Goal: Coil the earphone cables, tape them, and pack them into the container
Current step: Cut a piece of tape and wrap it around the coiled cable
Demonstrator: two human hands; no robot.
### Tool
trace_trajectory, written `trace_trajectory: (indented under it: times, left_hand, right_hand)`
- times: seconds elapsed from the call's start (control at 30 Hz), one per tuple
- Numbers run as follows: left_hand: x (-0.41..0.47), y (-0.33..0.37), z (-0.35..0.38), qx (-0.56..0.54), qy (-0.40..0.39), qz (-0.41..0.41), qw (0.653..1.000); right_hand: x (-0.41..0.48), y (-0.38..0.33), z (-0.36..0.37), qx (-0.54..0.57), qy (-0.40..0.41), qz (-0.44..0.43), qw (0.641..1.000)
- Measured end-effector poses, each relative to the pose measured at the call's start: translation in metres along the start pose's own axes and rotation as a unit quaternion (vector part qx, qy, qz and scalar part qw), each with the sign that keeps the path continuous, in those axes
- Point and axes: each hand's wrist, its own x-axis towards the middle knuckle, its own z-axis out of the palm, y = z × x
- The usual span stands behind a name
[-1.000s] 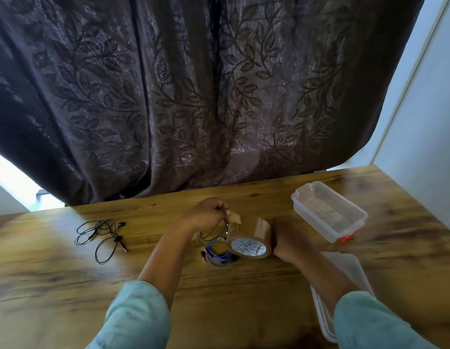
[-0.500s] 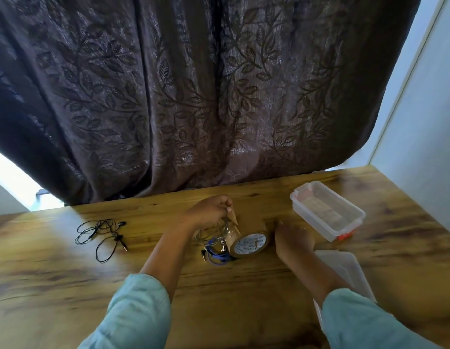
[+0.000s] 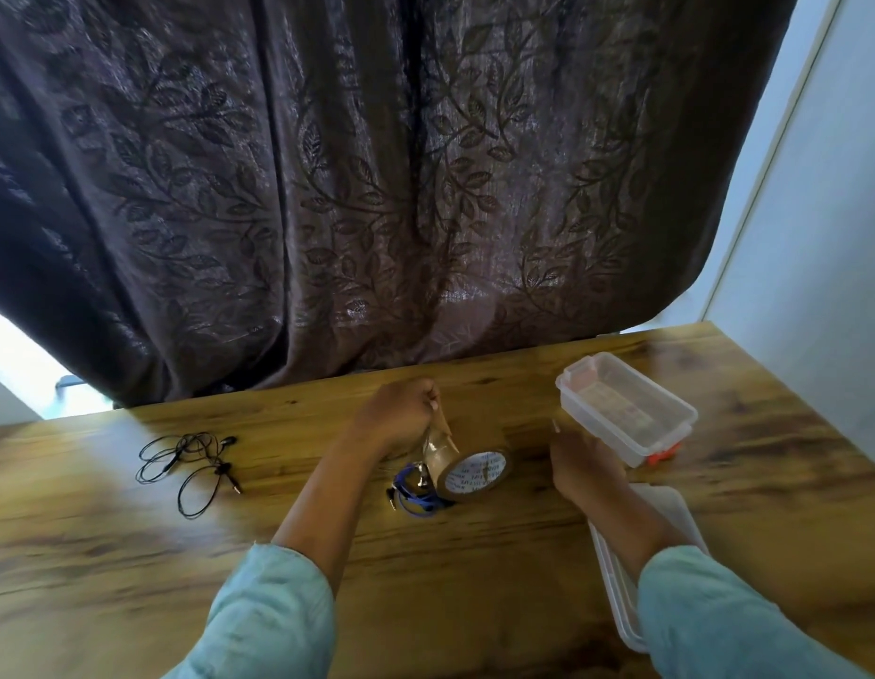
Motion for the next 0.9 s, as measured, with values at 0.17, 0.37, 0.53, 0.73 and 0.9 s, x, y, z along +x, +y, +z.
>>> trace_trajectory:
  times: [0.17,0.37,0.53,0.73,0.9]
  left_hand:
    - [0.000,0.002,0.001,-0.050,-0.003,-0.035,0.998]
    - [0.002,-0.003,0.001,-0.126,0.006,-0.062,0.990]
    - [0.003,-0.002,0.003,-0.133,0.013,-0.067,0.989]
    - [-0.002,-0.002,0.003,-0.177,-0.010,-0.068,0.982]
    - [-0.004,-0.011,-0.002,-0.253,-0.086,-0.067,0.961]
  right_hand:
    - [-0.001,-0.005,-0.009,0.058,0.032,-0.039,0.997]
    - [-0.012,-0.010,-0.029,0.320,-0.037,-0.135,0.937]
    - [-0.030,-0.023,-0.039,0.370,0.006,-0.172,0.913]
    - [-0.033,-0.028,-0.034,0.366,0.021,-0.158,0.917]
    - [-0.027,-0.019,-0.044,0.401,-0.042,-0.175,0.898]
